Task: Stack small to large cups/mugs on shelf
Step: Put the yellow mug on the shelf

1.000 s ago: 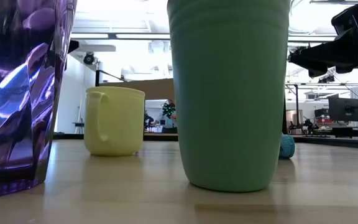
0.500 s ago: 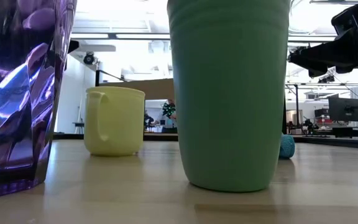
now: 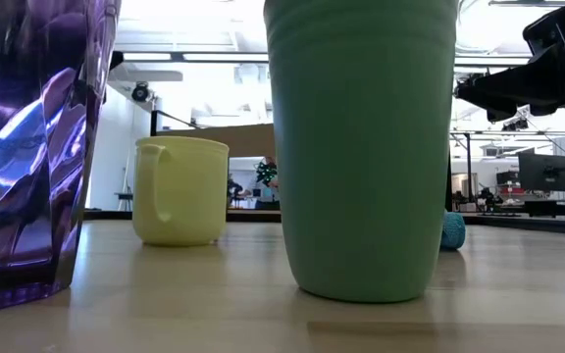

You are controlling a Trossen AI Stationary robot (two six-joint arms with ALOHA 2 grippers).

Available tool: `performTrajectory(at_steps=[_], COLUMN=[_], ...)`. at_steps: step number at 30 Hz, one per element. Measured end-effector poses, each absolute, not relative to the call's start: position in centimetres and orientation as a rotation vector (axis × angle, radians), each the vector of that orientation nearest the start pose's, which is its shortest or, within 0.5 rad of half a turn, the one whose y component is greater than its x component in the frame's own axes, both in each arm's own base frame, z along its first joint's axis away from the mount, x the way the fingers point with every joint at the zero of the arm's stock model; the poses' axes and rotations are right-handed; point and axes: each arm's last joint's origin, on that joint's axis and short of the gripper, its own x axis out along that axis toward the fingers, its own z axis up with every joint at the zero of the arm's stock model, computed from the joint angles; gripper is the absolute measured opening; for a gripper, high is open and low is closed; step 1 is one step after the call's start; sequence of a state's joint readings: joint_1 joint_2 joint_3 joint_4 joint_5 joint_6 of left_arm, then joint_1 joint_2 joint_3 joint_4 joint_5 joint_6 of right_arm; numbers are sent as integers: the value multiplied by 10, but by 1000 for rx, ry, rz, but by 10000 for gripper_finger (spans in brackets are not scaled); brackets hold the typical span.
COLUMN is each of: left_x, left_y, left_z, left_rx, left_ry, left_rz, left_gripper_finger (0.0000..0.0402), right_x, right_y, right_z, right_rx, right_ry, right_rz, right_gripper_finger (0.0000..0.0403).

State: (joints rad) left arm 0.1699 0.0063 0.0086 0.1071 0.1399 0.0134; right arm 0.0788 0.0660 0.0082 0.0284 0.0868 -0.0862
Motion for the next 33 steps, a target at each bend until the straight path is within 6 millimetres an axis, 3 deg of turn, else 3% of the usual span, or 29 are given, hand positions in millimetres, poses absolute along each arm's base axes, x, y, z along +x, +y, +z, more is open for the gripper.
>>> performTrajectory(at_steps=[12, 21, 33], left_x=[95, 95, 98], left_y=[11, 13, 12], left_z=[182, 182, 169], left_rx=[-208, -346, -553], left_ry=[-158, -170, -27], left_rz=[-47, 17, -20], left_gripper_finger=[108, 108, 108], right_x=[101, 101, 101], right_y=[5, 5, 3], right_z=[164, 164, 168], right_rx=[25, 24, -66], right_ry=[26, 29, -16], right_rz=[-8, -8, -77], right_gripper_finger=[163, 163, 163])
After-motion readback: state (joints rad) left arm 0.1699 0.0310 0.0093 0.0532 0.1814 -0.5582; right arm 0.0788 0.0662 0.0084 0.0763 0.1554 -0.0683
